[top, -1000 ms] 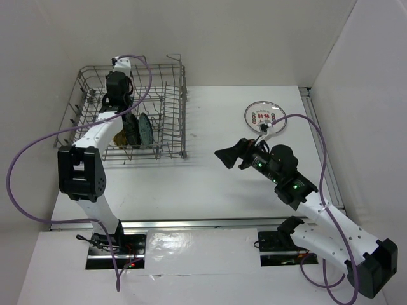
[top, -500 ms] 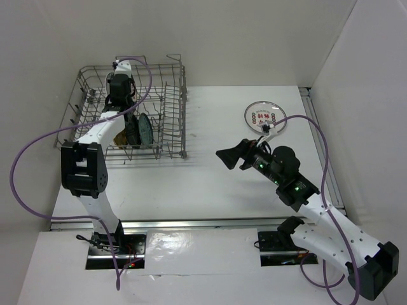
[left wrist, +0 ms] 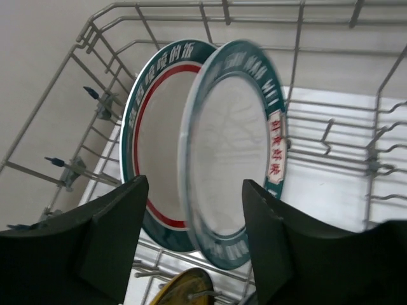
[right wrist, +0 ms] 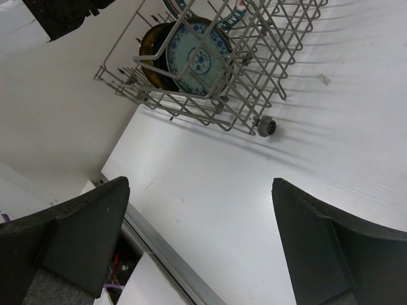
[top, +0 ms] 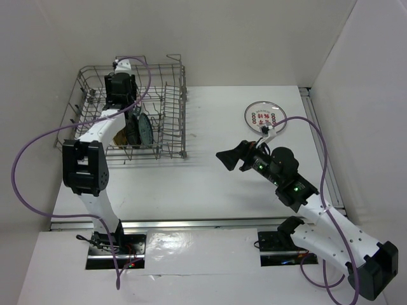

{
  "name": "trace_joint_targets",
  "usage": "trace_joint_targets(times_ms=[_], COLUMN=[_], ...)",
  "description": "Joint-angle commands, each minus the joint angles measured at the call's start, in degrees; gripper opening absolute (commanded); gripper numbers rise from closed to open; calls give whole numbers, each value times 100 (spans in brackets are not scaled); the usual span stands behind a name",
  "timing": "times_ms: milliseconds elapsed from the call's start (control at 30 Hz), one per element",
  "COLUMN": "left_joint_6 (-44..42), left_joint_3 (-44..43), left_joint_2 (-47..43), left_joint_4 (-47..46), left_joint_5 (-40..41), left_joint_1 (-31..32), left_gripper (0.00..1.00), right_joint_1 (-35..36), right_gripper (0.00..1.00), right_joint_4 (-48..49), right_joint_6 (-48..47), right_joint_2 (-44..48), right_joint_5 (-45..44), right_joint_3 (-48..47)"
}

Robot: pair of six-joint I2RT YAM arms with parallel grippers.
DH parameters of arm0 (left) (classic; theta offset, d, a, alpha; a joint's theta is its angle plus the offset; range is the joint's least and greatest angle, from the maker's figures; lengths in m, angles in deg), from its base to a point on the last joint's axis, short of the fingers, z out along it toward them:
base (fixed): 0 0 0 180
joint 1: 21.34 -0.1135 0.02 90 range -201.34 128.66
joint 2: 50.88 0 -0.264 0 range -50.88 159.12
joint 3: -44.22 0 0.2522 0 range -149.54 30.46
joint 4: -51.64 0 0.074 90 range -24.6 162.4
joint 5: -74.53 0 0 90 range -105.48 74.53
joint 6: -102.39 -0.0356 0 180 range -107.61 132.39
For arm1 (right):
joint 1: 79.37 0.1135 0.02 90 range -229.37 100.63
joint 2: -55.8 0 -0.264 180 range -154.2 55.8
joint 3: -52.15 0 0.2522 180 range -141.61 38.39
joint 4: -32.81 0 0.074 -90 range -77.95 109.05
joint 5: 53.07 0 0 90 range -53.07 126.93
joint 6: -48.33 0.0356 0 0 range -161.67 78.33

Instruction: Load the plates into the dish rack

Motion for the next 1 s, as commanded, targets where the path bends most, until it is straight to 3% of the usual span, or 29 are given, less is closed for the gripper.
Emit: trace_joint_targets(times_ms=[0,167,200,300,400,567,767,967], left_joint_6=[364,506,636,1032,1682,2587,2694,2510], left_joint_3=[-425,-777,-943,-1269,-1410,-516,1030,1621], left_joint_2=[11,-487,-638,-1349,-2182,-3292,-4619,-5507], left_joint_4=[53,456,736,1413,2161,2548,2549,2075], left_joint_5=[-222,-223,-284,-626,-1556,-3224,-3799,-4766], left_joint_1=[-10,95,156,209,209,209,447,631], left_gripper=[75,92,100,100,100,100,100,100], right_joint_1=[-34,-34,-138,-620,-1357,-1774,-2185,-2695], right_gripper=[100,100,100,100,100,100,100,99], right_joint_4=[148,148,209,376,999,1212,1484,2115], right_joint_6=[-112,36,202,598,1389,2075,2497,2823], right_joint_2=[22,-197,-250,-531,-821,-1375,-1911,-3024], right_joint_5=[-56,-722,-924,-1259,-1392,-2199,-2832,-3097], right_joint_3=[14,146,215,479,1067,1438,1684,1544])
